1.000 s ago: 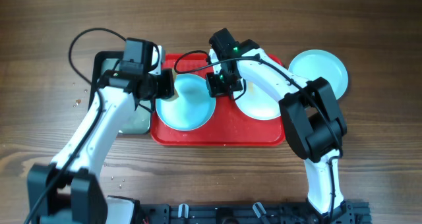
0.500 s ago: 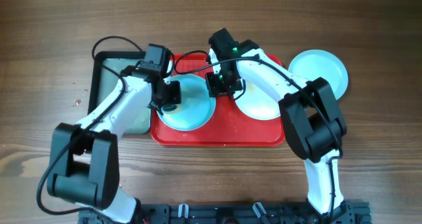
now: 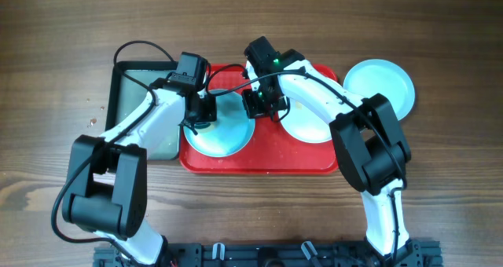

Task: Clean dirty plates on tray and stack at the side
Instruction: 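Scrub the held teal plate with the sponge in the left gripper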

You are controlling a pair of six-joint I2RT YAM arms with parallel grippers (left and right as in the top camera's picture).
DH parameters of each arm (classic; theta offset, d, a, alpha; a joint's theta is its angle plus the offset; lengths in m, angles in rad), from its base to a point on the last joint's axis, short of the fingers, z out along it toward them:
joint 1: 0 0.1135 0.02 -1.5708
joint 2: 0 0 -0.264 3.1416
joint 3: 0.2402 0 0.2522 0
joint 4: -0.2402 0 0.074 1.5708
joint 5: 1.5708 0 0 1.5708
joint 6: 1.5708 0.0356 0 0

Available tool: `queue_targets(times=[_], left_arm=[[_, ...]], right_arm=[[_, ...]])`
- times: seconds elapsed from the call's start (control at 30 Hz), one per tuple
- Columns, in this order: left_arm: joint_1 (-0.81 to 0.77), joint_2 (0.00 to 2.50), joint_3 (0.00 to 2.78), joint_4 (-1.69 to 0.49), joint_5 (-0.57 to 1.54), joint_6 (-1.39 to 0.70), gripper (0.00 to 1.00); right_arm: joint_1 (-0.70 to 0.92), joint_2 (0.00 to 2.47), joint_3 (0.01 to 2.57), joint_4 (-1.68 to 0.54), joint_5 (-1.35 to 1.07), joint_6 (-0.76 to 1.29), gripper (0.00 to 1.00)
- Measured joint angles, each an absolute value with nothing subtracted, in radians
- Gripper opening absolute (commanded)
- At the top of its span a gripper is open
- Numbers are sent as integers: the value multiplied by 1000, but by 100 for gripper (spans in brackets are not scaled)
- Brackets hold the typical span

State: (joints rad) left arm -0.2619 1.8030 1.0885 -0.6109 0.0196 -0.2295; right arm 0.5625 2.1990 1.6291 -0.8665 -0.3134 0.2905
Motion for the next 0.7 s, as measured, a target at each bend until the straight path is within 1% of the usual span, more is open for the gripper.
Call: queue_targets(times=[0.17, 0.3, 0.47, 0.7], left_arm=[[-263, 1804, 1084, -600, 20, -226, 4], [-263, 1789, 1011, -495, 20, -223, 4], [-260, 1782, 994, -475, 59, -219, 4], [-250, 1794, 979, -492, 378, -196, 4]], right_arm=[[562, 2199, 1629, -865, -313, 290, 4], [562, 2199, 1629, -862, -313, 290, 4], [562, 2199, 1629, -860, -312, 290, 4], [562, 2199, 1629, -860, -305, 290, 4]])
